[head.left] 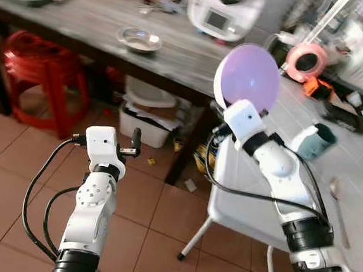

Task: Setting the table

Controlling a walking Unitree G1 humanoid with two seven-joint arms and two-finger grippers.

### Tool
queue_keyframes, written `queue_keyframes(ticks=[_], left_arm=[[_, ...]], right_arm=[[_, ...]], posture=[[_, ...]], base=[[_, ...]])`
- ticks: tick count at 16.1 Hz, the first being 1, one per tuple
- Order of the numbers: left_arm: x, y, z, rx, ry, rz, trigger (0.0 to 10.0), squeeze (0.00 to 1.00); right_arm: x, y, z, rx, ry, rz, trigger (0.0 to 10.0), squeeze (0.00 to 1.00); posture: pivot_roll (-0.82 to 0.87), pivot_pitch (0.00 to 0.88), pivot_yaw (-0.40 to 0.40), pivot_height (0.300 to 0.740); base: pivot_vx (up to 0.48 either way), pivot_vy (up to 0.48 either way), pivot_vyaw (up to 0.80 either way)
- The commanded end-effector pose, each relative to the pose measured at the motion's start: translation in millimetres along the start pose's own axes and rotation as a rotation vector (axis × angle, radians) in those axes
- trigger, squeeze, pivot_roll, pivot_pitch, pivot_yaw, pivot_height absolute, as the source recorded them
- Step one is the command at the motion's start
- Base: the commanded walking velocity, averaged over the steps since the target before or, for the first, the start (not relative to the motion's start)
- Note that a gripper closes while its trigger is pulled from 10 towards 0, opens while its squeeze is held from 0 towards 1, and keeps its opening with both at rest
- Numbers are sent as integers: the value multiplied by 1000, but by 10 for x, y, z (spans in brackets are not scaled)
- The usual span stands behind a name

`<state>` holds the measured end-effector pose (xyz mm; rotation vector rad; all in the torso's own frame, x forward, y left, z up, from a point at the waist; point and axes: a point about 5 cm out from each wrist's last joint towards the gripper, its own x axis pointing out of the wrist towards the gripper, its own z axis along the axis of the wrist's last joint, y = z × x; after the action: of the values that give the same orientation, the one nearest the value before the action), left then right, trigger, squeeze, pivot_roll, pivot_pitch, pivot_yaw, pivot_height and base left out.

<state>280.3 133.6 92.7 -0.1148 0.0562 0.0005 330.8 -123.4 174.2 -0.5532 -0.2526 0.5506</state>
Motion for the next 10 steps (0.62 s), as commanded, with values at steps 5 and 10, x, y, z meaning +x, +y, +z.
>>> queue_keyframes(ticks=[5, 10], left_arm=[[-47, -140, -24, 18, -2, -54, 10000, 0], [70, -63, 125, 40, -40, -95, 10000, 0]], right_arm=[[4, -183, -52, 10, 21, -104, 10000, 0], [-51, -132, -29, 38, 7, -164, 10000, 0]], posture=[[-47, 0, -171, 740], [-41, 0, -78, 740]], base=[[0, 0, 0], [0, 0, 0]])
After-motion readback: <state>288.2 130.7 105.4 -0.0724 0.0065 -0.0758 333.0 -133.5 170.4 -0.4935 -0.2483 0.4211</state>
